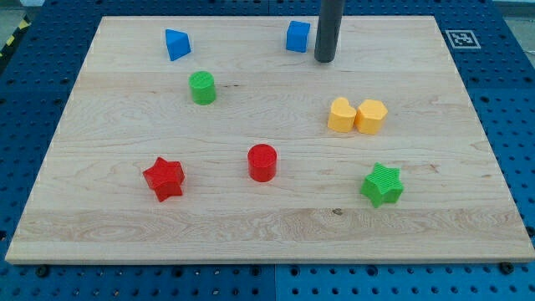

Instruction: Push the cube to the top center of the board

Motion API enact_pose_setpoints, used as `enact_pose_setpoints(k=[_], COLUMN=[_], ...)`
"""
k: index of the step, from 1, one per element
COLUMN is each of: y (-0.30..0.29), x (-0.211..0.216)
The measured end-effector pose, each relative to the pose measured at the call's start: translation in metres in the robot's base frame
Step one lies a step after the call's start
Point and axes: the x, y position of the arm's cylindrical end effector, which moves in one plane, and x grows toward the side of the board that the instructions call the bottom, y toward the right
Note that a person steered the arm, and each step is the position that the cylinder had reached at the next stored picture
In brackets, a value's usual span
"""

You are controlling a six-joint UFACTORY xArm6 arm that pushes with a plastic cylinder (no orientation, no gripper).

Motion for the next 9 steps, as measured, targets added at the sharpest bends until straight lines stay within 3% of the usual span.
enact_pose_setpoints(k=[4,9], y=[0.020,-0.038], x=[-0.038,-0.048])
